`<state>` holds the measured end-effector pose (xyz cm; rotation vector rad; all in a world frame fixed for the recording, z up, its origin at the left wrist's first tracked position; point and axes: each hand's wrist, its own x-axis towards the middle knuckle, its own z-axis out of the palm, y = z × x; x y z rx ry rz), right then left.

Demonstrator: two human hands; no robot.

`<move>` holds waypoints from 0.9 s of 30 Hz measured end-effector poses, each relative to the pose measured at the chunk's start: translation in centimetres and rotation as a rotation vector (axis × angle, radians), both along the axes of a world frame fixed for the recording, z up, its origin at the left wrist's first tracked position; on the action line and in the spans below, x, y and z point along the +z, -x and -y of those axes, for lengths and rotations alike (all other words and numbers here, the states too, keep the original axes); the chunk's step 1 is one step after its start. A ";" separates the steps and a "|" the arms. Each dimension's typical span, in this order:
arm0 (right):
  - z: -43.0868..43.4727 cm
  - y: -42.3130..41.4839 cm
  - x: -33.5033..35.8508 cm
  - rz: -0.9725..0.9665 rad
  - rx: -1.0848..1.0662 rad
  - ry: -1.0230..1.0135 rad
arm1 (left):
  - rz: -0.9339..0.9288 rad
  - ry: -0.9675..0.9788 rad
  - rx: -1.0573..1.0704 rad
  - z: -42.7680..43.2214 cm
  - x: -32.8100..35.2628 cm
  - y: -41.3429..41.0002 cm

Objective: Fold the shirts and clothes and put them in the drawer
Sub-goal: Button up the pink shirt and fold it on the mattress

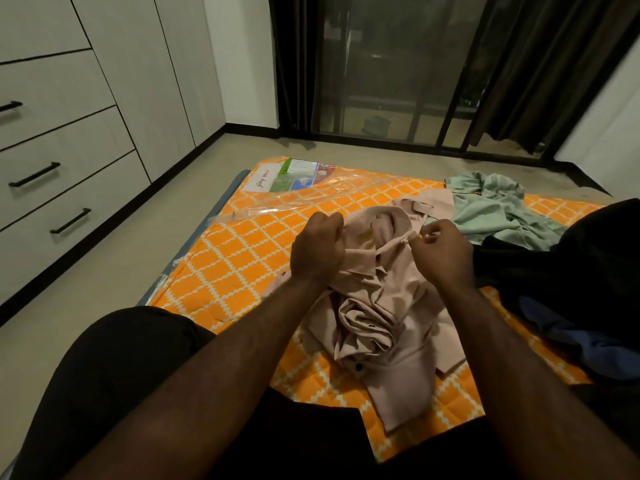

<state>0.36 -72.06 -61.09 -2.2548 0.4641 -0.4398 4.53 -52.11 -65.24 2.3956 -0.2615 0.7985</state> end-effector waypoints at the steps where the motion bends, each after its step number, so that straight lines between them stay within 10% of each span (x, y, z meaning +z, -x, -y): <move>1: 0.0 -0.1 -0.1 0.063 -0.011 -0.047 | 0.055 0.002 -0.045 0.1 0.0 0.2; 9: -0.5 -0.3 -1.6 0.022 0.071 -0.223 | 0.077 0.267 -0.340 0.2 -0.2 0.2; 21: 1.6 -1.6 -1.2 0.240 -0.151 -0.430 | -0.598 1.019 -0.460 0.1 0.8 0.2; 27: 1.4 -1.2 -1.0 0.239 -0.228 -0.875 | -0.742 0.566 -0.366 0.0 0.1 0.4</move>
